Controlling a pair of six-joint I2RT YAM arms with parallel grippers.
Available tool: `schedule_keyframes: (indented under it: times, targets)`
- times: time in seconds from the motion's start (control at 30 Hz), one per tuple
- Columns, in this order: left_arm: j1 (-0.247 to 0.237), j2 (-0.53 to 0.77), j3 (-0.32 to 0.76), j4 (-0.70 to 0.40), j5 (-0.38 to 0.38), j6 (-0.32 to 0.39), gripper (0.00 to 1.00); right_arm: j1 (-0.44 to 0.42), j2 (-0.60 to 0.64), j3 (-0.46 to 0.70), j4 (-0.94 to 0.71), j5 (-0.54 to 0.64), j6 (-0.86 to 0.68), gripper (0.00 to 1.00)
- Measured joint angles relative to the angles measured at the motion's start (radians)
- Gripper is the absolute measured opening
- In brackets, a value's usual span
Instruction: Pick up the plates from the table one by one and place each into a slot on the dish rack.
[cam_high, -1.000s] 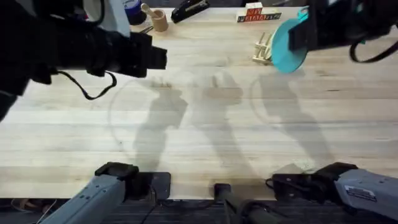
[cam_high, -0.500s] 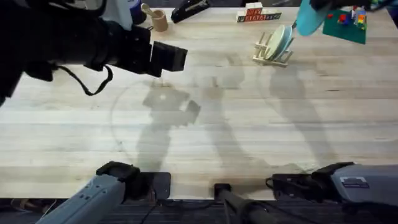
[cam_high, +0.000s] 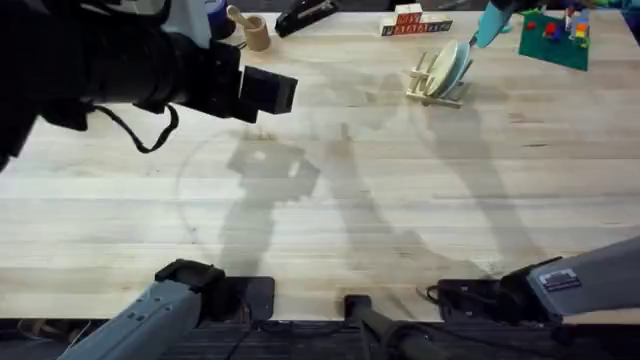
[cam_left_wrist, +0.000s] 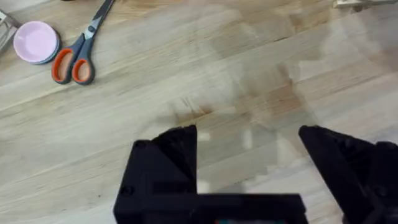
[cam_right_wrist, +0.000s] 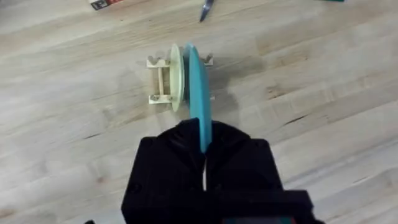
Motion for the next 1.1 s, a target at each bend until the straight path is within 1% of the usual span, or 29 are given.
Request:
schedule_keyframes:
  times: [0.77,0.9,1.1]
  targets:
    - [0.000,0.000,0.000,0.004,0.000,0.000,0.995,-0.004,0.007,0.002,-0.013,0.012,0.025,0.030]
    - [0.000,0.000,0.000,0.004,0.000,0.000,0.996,-0.029,0.007,0.002,-0.037,0.009,0.025,0.030]
    - [0.000,0.000,0.000,0.004,0.000,0.000,0.995,-0.102,0.007,0.002,-0.047,-0.035,0.006,0.029]
